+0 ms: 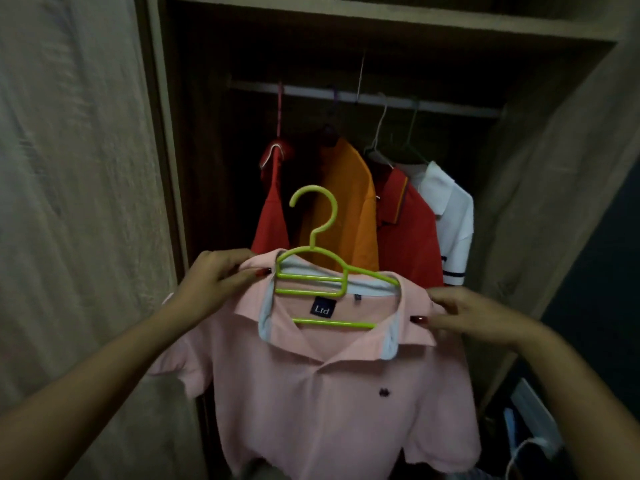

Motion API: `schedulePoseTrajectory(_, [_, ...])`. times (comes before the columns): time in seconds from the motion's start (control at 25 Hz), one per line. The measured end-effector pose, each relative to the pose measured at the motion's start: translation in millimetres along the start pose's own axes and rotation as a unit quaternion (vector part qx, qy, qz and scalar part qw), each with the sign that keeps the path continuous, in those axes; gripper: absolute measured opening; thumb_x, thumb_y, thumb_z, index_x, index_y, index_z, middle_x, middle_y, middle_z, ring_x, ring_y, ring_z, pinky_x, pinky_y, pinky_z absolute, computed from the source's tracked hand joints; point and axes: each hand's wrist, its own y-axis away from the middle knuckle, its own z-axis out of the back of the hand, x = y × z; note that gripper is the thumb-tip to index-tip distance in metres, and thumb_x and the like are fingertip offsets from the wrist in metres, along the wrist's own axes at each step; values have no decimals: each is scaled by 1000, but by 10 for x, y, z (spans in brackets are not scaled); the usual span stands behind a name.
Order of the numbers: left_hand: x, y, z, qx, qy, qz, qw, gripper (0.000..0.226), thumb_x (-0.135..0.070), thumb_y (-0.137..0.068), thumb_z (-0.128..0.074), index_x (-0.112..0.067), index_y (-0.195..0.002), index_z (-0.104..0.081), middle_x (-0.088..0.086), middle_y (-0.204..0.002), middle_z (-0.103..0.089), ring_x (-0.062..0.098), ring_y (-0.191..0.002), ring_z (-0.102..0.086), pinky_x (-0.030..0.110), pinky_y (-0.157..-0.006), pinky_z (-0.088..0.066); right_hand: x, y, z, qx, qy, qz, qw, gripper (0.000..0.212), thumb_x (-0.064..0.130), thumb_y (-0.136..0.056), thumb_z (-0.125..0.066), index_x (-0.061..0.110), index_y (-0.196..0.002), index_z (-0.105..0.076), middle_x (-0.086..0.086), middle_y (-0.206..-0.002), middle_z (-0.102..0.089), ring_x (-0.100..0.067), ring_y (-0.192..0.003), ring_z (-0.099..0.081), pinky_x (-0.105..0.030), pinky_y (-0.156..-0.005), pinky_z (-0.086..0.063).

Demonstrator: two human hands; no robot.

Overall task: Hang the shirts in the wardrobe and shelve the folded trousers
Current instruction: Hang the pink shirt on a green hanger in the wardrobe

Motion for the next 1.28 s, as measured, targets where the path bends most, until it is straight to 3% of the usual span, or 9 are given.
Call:
schedulePoseTrajectory(0.12, [-92, -192, -65, 28, 58, -6, 998, 42, -63, -78, -54, -24, -81, -69, -2, -73, -66, 6, -59, -59, 28, -54, -45, 106, 82, -12, -60, 40, 30, 997, 40, 53, -81, -61, 16, -95, -69, -1, -87, -70, 0, -79, -60, -37, -74, -52])
schedulePoseTrajectory(0.2, [-217, -376, -157, 65, 97, -7, 993, 33, -59, -76, -58, -30, -86, -71, -1, -78, -70, 14, -67, -65, 31, -58, -50, 281, 199, 78, -81, 59, 41, 994, 59, 68, -78, -51, 14, -98, -69, -6, -90, -71, -11, -78, -65, -38, -73, -53])
schedulePoseTrajectory(0.36, [-498, -853, -372, 139, 162, -18, 977, 33, -50, -76, -61, -24, -93, -72, 8, -85, -72, 25, -78, -67, 40, -68, -53, 511, 739, 471, -29, -28, -45, 998, 31, 34, -91, -55, 14, -112, -67, -6, -110, -70, -21, -100, -67, -38, -86, -56])
schedulePoseTrajectory(0.6, [-1028, -1788, -917, 250, 231, -40, 939, 39, -40, -92, -55, -3, -95, -69, 2, -82, -66, 16, -75, -59, 32, -70, -46, 753, 1529, 740, -216, -98, -97, 967, 51, 51, -69, -69, 8, -97, -71, -22, -98, -70, -33, -87, -67, -44, -74, -51])
schedulePoseTrajectory(0.68, [-1140, -2150, -1183, 179, 155, -80, 968, 35, -30, -99, -45, -9, -120, -64, 6, -116, -66, 22, -111, -59, 34, -95, -44, 839, 1699, 784, -255, -86, -117, 956, 55, 51, -68, -68, 4, -95, -69, -29, -97, -66, -32, -81, -64, -45, -72, -47])
schedulePoseTrajectory(0.8, [-1308, -2512, -1542, 143, -100, -179, 968, 47, -23, -99, -43, -14, -145, -36, 6, -154, -33, 25, -144, -26, 33, -115, -23, 960, 1868, 846, -289, -69, -142, 944, 51, 47, -74, -69, 0, -93, -67, -35, -98, -60, -29, -78, -59, -43, -71, -43])
schedulePoseTrajectory(0.92, [-1320, -2679, -1814, 209, -267, -210, 917, 56, -30, -100, -37, -19, -152, -17, 2, -161, -11, 25, -149, -6, 43, -117, -20, 1060, 1983, 863, -310, -72, -163, 934, 35, 36, -83, -66, 2, -93, -69, -31, -99, -65, -39, -81, -66, -43, -72, -46])
schedulePoseTrajectory(1.08, [-1213, -2621, -1880, 173, -270, -208, 924, 47, -37, -98, -39, -17, -141, -39, 6, -151, -38, 24, -141, -30, 42, -107, -37, 1126, 2106, 868, -316, -55, -199, 926, 65, 63, -54, -76, 9, -91, -72, -22, -94, -71, -32, -81, -69, -35, -67, -52])
schedulePoseTrajectory(1.28, [-817, -2289, -1636, 160, -266, -204, 928, 51, -34, -99, -40, -15, -145, -32, 7, -159, -22, 23, -147, -19, 38, -114, -31, 1110, 2024, 997, -358, -52, -222, 905, 18, 12, -90, -57, 3, -87, -71, -33, -92, -67, -32, -72, -61, -42, -71, -44])
